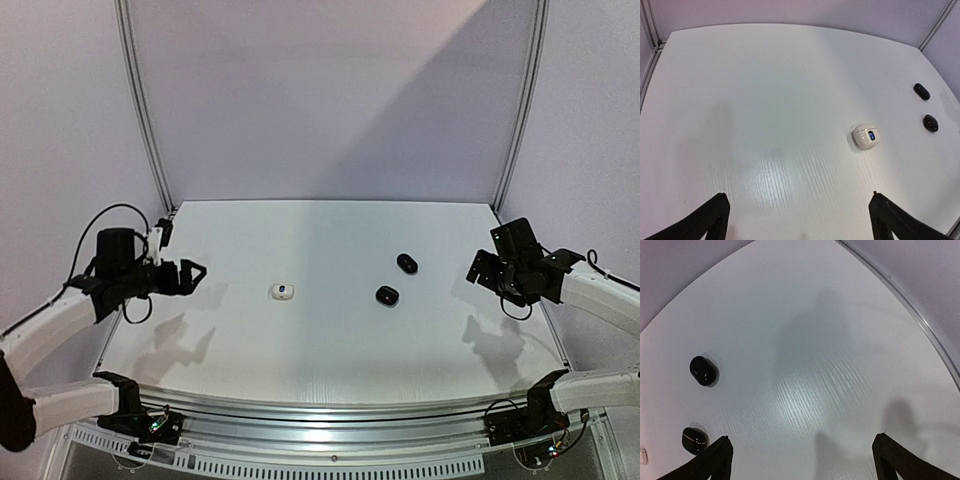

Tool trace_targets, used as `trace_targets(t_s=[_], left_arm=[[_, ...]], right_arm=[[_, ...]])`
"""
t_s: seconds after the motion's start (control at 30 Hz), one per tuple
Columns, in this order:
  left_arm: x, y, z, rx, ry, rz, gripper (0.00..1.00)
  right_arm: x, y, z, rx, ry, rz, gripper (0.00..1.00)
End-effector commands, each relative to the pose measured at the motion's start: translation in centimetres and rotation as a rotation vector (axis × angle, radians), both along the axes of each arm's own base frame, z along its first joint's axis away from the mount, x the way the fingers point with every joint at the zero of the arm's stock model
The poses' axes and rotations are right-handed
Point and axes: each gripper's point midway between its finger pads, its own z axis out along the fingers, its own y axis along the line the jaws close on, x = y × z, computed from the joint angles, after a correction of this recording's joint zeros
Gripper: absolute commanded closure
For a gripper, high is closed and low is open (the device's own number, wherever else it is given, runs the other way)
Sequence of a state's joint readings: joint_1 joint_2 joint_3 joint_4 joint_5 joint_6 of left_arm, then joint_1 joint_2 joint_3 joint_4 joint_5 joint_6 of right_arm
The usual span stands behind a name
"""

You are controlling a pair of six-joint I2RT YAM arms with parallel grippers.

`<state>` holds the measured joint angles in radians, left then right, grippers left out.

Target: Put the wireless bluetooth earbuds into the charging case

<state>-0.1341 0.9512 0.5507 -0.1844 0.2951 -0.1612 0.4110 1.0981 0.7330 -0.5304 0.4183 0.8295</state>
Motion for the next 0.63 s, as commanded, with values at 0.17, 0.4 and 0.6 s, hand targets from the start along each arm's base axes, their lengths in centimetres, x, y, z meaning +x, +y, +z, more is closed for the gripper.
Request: trace_targets(t_s=[0.17,0.4,0.6], left_arm=[[-1.9,5.1,-0.3,0.128,-0.237,0.190,0.01],[-0.8,8.0,-1.2,0.152,-0.237,0.309,0.01],[-0.7,9.5,-2.2,0.135,-0.197,0.360,0.01]], right_arm=[[0.9,-3.4,0.8,-0.207,0.007,-0.101,0.01],[2.3,-4.6,2.3,-0.228,-0.106,-0.125,0.01],[2.1,-5.0,2.6,-0.252,-0.134,-0.116,0.01]])
